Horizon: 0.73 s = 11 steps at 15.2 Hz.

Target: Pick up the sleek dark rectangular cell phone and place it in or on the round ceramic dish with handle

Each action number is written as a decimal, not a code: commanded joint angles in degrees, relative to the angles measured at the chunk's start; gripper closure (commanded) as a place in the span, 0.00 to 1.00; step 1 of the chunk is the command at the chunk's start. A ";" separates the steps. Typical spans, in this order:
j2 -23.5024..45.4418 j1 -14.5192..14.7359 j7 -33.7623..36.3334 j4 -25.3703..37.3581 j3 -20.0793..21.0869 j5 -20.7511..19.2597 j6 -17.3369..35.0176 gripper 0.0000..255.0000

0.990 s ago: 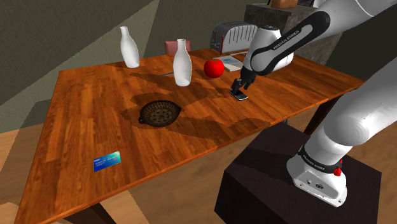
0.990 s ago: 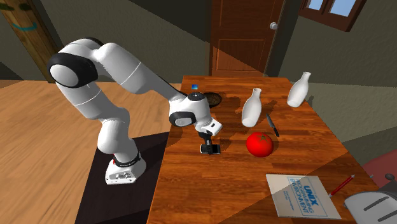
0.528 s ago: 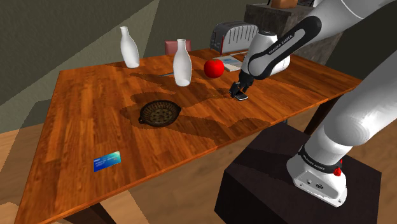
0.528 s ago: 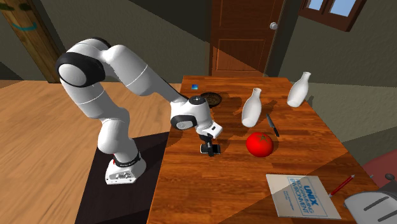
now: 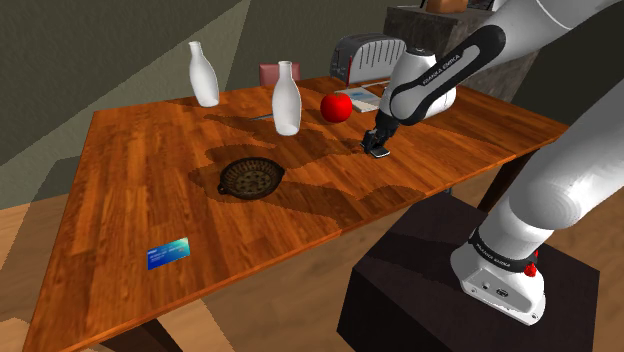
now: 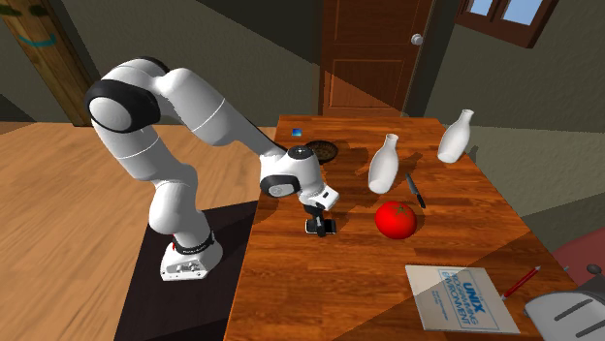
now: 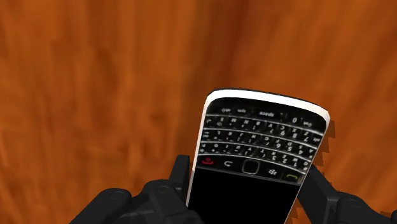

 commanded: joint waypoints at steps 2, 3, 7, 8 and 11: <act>0.04 -0.03 0.03 -0.01 -0.02 -0.02 -0.11 1.00; 0.03 -0.04 0.00 -0.01 -0.04 -0.01 -0.12 1.00; -1.52 -0.17 0.27 0.35 0.13 -0.32 -2.02 1.00; -2.30 -0.23 0.36 0.56 0.19 -0.44 -3.01 1.00; -4.51 -0.39 0.58 1.30 0.39 -0.72 -5.95 1.00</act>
